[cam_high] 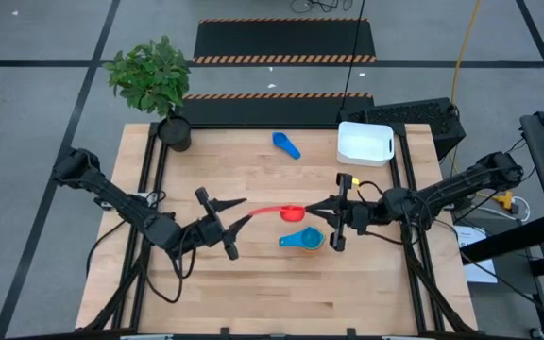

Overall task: Nest measuring cups in basket
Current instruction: Stack the red measuring cup on top of the light blue measuring cup

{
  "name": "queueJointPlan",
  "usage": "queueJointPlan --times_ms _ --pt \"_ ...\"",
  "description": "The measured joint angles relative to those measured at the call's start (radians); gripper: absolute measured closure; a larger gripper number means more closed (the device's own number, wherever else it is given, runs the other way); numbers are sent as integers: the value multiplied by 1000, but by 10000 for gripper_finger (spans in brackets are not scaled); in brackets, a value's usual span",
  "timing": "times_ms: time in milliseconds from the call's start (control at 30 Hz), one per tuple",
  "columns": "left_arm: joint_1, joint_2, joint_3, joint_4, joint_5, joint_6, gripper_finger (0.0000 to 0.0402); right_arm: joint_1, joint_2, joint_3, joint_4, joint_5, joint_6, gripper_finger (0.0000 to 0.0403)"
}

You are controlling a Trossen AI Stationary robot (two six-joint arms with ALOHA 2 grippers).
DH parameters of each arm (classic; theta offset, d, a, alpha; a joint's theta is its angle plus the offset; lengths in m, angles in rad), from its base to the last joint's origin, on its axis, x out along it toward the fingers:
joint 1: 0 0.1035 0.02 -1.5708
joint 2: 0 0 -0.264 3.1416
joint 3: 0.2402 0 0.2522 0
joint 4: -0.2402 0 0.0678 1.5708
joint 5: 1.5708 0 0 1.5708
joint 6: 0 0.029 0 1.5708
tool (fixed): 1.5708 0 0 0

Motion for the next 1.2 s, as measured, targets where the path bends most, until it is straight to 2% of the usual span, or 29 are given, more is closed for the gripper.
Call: queueJointPlan --times_ms 167,300,733,1200 --pt "0 0 0 0 0 5 215 0 0 0 -3 0 0 403" --pt "0 0 0 1 55 6 215 0 0 1 -15 0 -1 403" --pt "0 0 0 56 118 6 215 -19 0 1 -42 0 20 403" --pt "2 0 0 48 105 -8 216 -25 0 1 -47 0 23 403"
